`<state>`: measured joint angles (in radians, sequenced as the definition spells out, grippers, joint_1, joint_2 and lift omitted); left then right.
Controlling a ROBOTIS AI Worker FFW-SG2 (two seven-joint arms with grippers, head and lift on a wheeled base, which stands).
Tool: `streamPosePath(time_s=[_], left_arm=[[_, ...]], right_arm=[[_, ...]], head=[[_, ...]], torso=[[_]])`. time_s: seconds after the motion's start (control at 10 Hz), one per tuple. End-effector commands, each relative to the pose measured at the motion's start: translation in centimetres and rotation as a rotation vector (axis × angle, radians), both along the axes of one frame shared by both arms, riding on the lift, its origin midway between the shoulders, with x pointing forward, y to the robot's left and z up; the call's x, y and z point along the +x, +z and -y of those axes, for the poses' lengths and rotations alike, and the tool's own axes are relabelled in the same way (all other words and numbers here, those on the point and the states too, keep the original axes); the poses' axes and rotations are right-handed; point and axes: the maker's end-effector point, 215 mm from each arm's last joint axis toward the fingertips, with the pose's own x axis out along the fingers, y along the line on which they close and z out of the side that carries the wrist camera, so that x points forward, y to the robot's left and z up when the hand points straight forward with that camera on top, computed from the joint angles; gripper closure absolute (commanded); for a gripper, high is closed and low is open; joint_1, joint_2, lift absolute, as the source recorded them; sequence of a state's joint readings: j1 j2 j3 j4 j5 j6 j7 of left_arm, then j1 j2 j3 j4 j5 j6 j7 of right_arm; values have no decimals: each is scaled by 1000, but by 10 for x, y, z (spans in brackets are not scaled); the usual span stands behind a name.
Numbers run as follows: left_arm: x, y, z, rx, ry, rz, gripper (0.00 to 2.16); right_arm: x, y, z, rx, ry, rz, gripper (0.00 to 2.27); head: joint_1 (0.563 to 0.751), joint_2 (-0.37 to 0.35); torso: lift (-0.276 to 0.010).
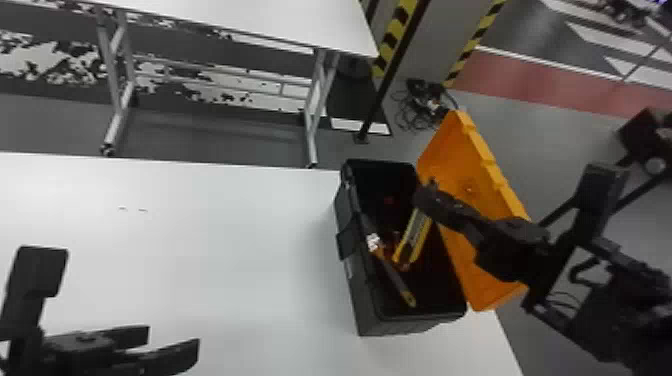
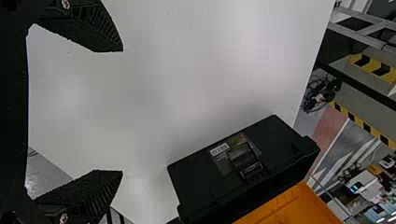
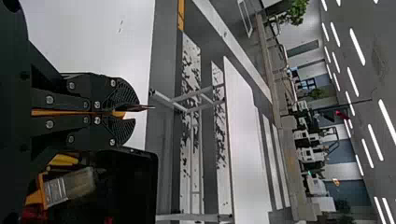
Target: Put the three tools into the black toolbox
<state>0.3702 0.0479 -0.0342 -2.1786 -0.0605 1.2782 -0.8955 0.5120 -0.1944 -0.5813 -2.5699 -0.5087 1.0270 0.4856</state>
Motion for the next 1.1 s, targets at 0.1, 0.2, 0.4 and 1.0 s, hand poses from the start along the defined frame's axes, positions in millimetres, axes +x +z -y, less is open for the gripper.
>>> streamPosePath(time_s=[0.1, 0.2, 0.4, 1.0], left_arm=[[-5, 1, -22, -20, 28, 19, 76], [-7, 4, -26, -30, 35, 21, 76], [-10, 13, -43, -11, 55, 41, 80], [-22, 33, -93, -81, 146, 41, 83]], right_arm=[[22, -20, -1, -276, -40, 114, 2243], [29, -33, -5, -355, -32, 136, 2243], [34, -55, -12, -463, 3, 163, 2243], [30, -102, -21, -526, 74, 215, 1717]], head=[[695, -350], [695, -350], [695, -322], [695, -208]], torso=[[-51], [-51], [-51], [-51]])
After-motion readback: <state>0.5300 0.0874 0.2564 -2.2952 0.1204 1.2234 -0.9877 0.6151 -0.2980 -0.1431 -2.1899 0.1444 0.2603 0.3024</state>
